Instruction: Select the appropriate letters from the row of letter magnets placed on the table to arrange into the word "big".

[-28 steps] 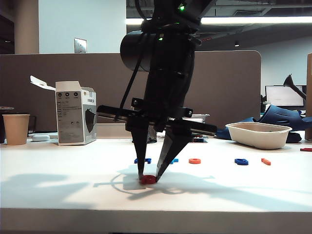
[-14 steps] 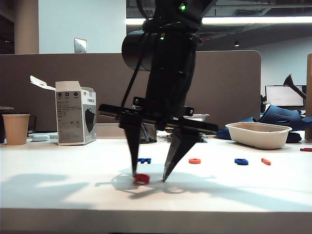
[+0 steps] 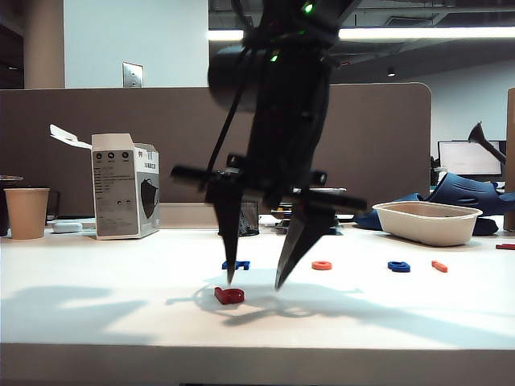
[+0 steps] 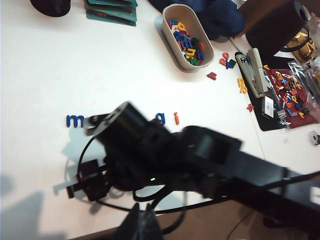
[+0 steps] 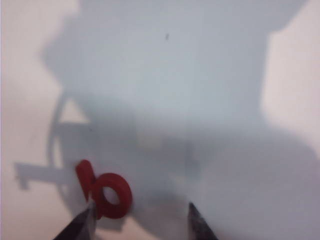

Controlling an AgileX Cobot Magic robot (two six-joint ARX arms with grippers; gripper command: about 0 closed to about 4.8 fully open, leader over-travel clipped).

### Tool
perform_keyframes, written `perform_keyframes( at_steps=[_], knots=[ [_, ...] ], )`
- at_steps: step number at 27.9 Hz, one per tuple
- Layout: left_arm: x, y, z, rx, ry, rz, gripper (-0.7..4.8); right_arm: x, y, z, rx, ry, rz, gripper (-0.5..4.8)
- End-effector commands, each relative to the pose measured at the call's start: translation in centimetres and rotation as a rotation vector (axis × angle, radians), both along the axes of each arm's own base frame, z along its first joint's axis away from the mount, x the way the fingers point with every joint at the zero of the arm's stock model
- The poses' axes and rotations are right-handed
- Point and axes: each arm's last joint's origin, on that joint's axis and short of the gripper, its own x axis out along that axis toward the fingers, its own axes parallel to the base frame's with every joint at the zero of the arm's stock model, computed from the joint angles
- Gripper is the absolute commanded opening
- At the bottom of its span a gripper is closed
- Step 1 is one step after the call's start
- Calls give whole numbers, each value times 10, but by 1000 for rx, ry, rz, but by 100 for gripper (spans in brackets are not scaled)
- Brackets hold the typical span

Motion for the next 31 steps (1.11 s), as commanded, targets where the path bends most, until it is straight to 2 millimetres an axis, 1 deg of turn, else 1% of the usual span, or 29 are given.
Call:
perform_keyframes(
  at_steps=[1,4,7,12,17,21,22,24,27,31],
  knots=[
    [0,1,1,-9,-6,4,-5,9,-12,23,33,-94,-39,230],
    [0,1,1,-9,-6,4,-5,19,-29,33,8,-148,-69,230],
    [0,1,1,-9,-6,4,-5,31,-51,36,-31,-169,-102,230],
    [0,1,1,-9,-6,4,-5,50,-88,35,-94,-152,-194,230],
    [0,1,1,-9,-6,4,-5,64,-121,34,-168,-168,-216,230],
    [0,1,1,-9,-6,4,-5,72,-142,32,-191,-153,-240,229],
    [0,1,2,-10,-7,4,-5,75,-151,31,-197,-151,-251,228],
    [0,1,1,-9,-6,4,-5,78,-165,31,-208,-134,-279,206],
    [0,1,1,-9,-6,4,-5,80,-174,28,-219,-115,-273,206],
    [0,1,1,-9,-6,4,-5,82,-174,19,-229,-86,-269,206]
  ],
)
